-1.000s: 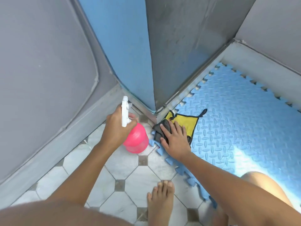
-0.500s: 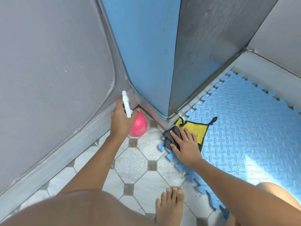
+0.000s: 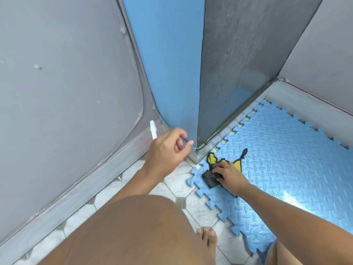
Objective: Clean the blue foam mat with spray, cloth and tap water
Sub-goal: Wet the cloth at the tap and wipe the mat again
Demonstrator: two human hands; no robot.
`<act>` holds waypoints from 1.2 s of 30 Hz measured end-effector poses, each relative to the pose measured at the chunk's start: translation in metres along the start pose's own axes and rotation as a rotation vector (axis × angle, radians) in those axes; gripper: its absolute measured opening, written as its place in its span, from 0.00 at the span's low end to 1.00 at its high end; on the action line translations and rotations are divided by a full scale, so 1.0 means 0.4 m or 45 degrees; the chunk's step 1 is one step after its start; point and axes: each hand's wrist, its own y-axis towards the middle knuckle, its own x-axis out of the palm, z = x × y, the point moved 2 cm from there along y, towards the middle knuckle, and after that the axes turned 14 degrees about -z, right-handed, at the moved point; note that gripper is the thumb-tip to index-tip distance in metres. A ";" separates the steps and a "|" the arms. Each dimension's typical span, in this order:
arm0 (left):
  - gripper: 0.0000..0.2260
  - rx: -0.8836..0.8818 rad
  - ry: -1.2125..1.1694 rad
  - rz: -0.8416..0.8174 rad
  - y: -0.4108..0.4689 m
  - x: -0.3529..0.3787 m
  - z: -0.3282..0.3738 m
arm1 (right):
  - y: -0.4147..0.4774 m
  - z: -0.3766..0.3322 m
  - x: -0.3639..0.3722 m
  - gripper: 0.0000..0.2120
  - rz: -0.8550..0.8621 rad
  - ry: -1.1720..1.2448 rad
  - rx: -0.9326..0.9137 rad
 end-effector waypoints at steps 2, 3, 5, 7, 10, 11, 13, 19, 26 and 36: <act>0.05 0.273 0.066 -0.092 0.058 -0.026 0.097 | -0.035 0.009 -0.049 0.14 0.053 0.343 0.040; 0.04 0.376 0.082 -0.106 0.096 -0.044 0.150 | -0.058 0.017 -0.083 0.12 0.096 0.563 0.079; 0.04 0.508 0.095 -0.089 0.183 -0.091 0.252 | -0.105 0.032 -0.172 0.10 0.217 0.994 0.109; 0.05 0.571 0.100 -0.081 0.279 -0.133 0.356 | -0.167 0.036 -0.287 0.09 0.398 1.438 0.051; 0.06 0.551 0.050 -0.087 0.418 -0.186 0.528 | -0.266 0.062 -0.475 0.10 0.623 2.046 -0.074; 0.06 0.518 0.017 -0.094 0.464 -0.201 0.585 | -0.301 0.075 -0.539 0.12 0.643 2.242 -0.171; 0.08 0.465 0.031 -0.114 0.557 -0.222 0.687 | -0.369 0.099 -0.651 0.13 0.659 2.565 -0.370; 0.13 0.310 0.241 -0.199 0.826 -0.196 0.848 | -0.552 0.108 -0.828 0.36 0.701 2.314 -0.167; 0.22 -0.290 0.455 -0.576 0.975 -0.103 0.902 | -0.606 0.149 -0.911 0.39 0.590 2.045 -0.051; 0.13 -0.273 0.562 -0.748 1.014 -0.075 0.866 | -0.592 0.188 -0.956 0.35 0.581 1.850 0.004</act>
